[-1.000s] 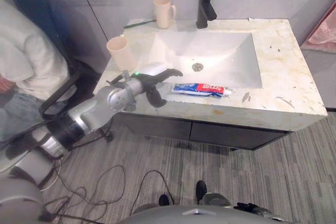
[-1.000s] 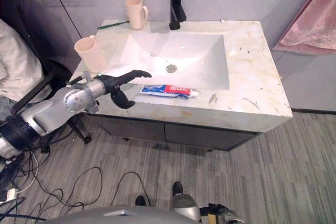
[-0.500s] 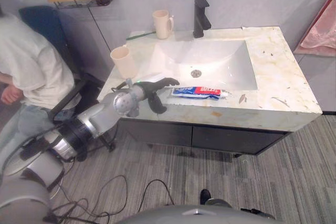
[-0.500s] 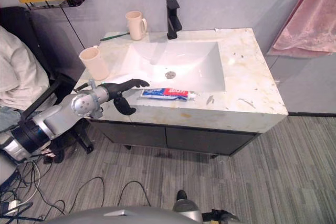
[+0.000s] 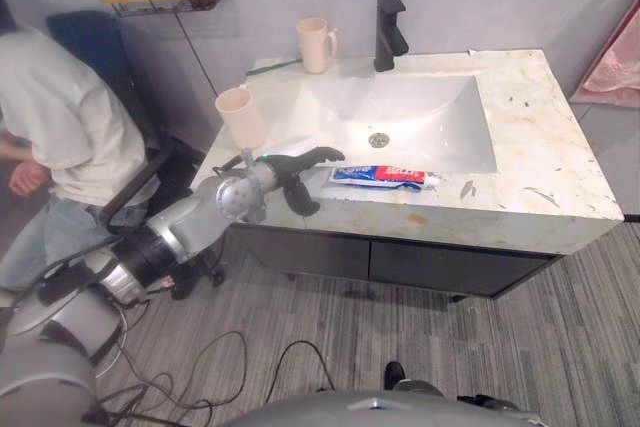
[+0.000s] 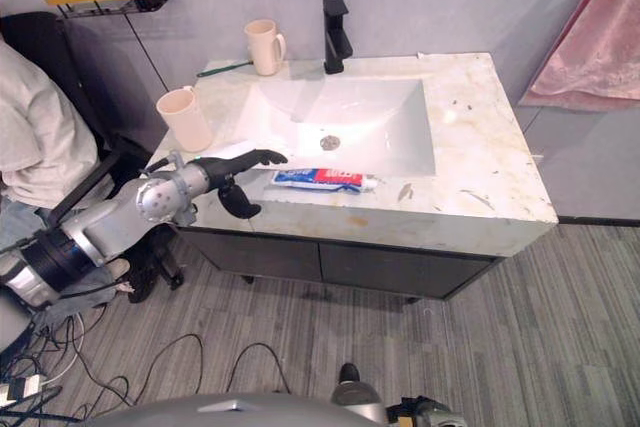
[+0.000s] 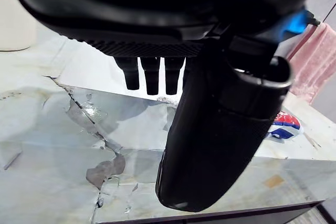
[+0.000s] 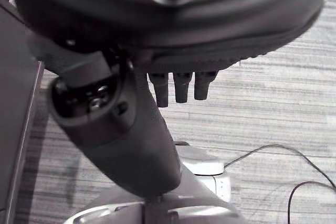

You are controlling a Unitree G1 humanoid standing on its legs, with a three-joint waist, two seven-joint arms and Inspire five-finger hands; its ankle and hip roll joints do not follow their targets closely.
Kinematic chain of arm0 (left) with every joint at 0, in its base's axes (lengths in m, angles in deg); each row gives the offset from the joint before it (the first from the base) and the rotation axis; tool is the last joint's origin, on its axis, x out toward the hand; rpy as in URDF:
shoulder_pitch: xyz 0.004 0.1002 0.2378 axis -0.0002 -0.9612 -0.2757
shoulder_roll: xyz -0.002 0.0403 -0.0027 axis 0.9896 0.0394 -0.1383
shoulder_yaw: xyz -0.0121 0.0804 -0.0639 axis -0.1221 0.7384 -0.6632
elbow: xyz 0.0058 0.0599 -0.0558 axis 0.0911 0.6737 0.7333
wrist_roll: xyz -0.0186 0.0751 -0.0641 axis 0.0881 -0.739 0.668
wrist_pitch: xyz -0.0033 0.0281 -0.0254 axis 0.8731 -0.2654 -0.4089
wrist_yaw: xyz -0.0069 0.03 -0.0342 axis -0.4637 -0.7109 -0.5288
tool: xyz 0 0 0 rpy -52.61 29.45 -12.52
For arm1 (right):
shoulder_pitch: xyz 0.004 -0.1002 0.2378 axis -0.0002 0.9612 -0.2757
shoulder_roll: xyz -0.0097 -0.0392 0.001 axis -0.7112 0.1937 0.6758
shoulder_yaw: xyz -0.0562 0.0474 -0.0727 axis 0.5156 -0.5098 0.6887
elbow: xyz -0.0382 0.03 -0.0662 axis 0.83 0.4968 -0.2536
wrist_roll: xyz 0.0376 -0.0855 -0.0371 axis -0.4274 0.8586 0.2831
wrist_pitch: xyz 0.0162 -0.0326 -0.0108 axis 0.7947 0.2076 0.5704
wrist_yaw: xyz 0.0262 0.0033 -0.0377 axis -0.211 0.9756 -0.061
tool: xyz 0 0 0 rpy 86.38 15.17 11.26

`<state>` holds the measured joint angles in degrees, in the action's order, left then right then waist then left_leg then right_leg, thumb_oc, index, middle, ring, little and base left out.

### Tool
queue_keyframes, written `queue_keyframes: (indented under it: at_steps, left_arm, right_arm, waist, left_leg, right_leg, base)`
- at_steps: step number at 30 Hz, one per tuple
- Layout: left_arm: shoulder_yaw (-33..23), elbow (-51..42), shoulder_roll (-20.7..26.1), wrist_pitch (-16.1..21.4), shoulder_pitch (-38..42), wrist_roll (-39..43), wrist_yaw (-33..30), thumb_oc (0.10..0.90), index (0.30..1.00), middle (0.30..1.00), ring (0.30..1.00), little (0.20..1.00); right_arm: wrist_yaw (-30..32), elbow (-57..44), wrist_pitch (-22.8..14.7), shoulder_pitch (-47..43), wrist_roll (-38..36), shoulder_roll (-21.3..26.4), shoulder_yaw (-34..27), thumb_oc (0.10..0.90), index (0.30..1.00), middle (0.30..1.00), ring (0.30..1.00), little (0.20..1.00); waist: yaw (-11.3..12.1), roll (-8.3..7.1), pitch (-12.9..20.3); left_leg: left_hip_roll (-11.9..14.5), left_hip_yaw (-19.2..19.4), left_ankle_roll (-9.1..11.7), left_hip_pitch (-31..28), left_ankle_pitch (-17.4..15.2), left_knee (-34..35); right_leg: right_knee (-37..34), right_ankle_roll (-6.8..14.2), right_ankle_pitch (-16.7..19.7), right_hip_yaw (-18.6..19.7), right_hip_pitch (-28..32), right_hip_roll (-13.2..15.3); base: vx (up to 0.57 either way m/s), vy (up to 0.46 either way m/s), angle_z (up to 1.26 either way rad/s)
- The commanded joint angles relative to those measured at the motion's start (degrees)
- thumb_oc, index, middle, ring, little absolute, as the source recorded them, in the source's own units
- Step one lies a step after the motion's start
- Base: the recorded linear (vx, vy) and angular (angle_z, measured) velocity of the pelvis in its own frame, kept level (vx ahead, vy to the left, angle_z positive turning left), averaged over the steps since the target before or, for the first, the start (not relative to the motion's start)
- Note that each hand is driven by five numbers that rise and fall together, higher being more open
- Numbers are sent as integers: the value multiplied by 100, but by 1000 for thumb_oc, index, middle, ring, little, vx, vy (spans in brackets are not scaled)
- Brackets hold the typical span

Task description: Organize the bathroom.

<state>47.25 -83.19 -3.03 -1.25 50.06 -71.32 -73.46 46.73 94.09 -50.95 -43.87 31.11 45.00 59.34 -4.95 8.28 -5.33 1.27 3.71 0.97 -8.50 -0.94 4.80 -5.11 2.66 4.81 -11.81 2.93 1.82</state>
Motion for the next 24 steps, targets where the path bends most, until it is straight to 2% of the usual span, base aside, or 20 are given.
queue_keyframes:
  at_steps: [1, 6, 11, 12, 16, 20, 24]
  left_arm:
    - [-686, -79, 297, 281, 825, 57, -532, 800, 900, 900, 900, 900]
    - [-832, -311, 328, 324, 835, 369, -507, 800, 900, 900, 900, 900]
    - [-1057, -412, 335, 408, 820, 1004, -922, 800, 900, 900, 900, 900]
    - [-1222, -422, 309, 476, 775, 1401, -1059, 800, 900, 900, 900, 900]
    - [-1550, -418, 265, 574, 647, 1854, -975, 800, 900, 900, 900, 900]
    - [-1739, -591, 306, 449, 508, 1746, -709, 800, 900, 900, 900, 900]
    - [-1688, -678, 304, 304, 525, 1550, -549, 800, 900, 900, 900, 900]
  right_arm:
    - [68, -261, 131, -9, -108, -315, 130, 800, 900, 900, 900, 900]
    - [63, -365, 243, -10, -142, -328, 171, 800, 900, 900, 900, 900]
    - [-69, -368, 404, -128, -244, -239, 146, 800, 900, 900, 900, 900]
    - [-143, -287, 399, -204, -329, -195, 111, 800, 900, 900, 900, 900]
    - [-284, -113, 362, -331, -340, -138, 13, 800, 900, 900, 900, 900]
    - [-397, 109, 247, -446, -275, -99, -82, 800, 900, 900, 900, 900]
    - [-428, 208, 182, -487, -224, -90, -122, 800, 900, 900, 900, 900]
  waist:
    - [-61, -441, -40]
    - [-33, -497, -3]
    - [58, -570, 38]
    - [116, -602, 43]
    - [224, -652, 46]
    - [337, -683, 33]
    - [390, -697, 3]
  left_leg:
    - [-412, 134, 2, 458, -111, -457]
    - [-405, 140, 20, 454, -115, -461]
    - [-390, 121, 46, 476, -126, -512]
    - [-383, 108, 58, 485, -128, -544]
    - [-372, 76, 81, 542, -133, -634]
    - [-365, 13, 97, 609, -147, -757]
    - [-377, -34, 94, 692, -182, -908]
  right_leg:
    - [139, 257, -626, -150, 394, -33]
    - [77, 241, -627, -162, 450, -71]
    - [53, 209, -651, -193, 493, -92]
    - [51, 187, -659, -213, 519, -103]
    - [54, 153, -673, -247, 561, -111]
    - [93, 123, -701, -278, 592, -110]
    - [129, 112, -722, -288, 609, -96]
  base:
    - [-12, -47, 1]
    - [-3, -53, 0]
    - [-8, -72, 0]
    - [-12, -65, -1]
    - [-18, -48, 1]
    - [-19, -22, 6]
    - [-21, -2, 6]
